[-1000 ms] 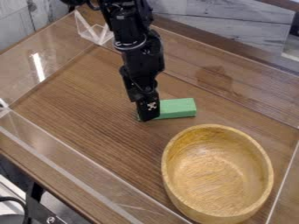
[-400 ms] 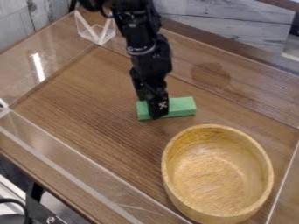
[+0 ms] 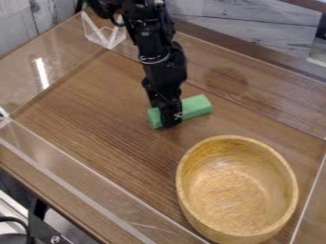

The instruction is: Put the green block in the brown bowl

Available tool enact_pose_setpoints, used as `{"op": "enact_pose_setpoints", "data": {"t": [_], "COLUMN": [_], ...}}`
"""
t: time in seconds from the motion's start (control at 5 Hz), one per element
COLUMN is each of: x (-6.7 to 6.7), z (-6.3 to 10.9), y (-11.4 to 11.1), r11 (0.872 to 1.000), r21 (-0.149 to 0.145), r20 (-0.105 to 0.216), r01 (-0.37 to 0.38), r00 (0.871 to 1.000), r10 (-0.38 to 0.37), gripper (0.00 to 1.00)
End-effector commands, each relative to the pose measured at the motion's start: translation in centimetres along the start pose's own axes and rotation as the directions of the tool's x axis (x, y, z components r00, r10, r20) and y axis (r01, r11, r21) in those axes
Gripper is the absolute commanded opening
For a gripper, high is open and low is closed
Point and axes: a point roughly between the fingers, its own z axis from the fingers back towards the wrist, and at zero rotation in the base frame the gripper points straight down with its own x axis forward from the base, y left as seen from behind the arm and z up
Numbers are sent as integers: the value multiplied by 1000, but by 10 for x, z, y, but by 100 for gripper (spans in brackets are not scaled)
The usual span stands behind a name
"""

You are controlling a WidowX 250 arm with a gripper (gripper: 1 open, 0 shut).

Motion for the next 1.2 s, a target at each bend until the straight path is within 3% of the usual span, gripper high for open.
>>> {"op": "enact_pose_setpoints", "data": {"t": [0.0, 0.4, 0.6, 0.8, 1.0], "x": [0, 2, 11, 27, 49], "z": [14, 51, 80, 103, 100], "y": [-2, 20, 22, 23, 28], "r11": [997, 976, 954, 908, 939], "r21": [27, 47, 87, 117, 111], "r20": [10, -20, -6, 37, 53], "r01": [-70, -215, -288, -402, -326], "r00": [998, 976, 957, 916, 945], "r10": [69, 216, 290, 400, 322], "gripper": [0, 0, 0, 0, 0]}}
